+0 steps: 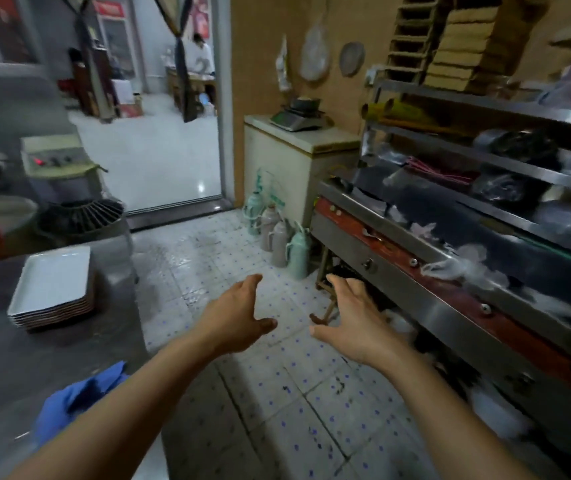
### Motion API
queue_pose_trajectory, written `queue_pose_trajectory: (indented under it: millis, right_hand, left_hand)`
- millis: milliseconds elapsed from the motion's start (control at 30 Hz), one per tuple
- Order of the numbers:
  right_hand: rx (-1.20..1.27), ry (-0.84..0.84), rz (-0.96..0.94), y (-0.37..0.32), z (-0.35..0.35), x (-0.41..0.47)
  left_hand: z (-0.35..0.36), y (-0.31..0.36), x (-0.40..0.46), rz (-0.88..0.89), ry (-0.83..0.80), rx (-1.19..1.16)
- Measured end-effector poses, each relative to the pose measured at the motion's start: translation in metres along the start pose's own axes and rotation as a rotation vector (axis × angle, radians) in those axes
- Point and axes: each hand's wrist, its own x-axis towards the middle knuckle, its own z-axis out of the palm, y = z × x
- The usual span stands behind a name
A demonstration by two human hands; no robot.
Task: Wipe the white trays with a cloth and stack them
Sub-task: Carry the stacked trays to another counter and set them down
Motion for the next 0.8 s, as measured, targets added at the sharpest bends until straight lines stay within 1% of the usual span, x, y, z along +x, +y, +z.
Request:
queue_pose_trajectory:
  millis: [133, 267, 367, 533, 667, 800]
  right_hand:
    - [-0.063, -0.1, -0.113, 0.009, -0.009, 0.068]
    - [-0.084, -0.176, -0.253, -0.003, -0.003, 0.129]
    - [-0.069, -0.212, -0.362, -0.023, 0.005, 0.181]
    - [-0.107, -0.255, -0.486, -0.061, 0.025, 0.265]
    - [-0.146, -0.353, -0.578, -0.097, 0.044, 0.323]
    - [-0.145, -0.44, -0.666, -0.136, 0.066, 0.366]
  left_hand:
    - [-0.004, -0.002, 0.031, -0.148, 0.05, -0.009]
    - [-0.01, -0.024, 0.057, -0.286, 0.081, -0.014]
    - [-0.018, -0.048, 0.084, -0.346, 0.144, -0.028]
    - [-0.034, -0.093, 0.139, -0.422, 0.271, -0.083]
    - [-0.053, -0.129, 0.171, -0.514, 0.285, -0.116]
    - [-0.072, -0.159, 0.183, -0.627, 0.341, -0.137]
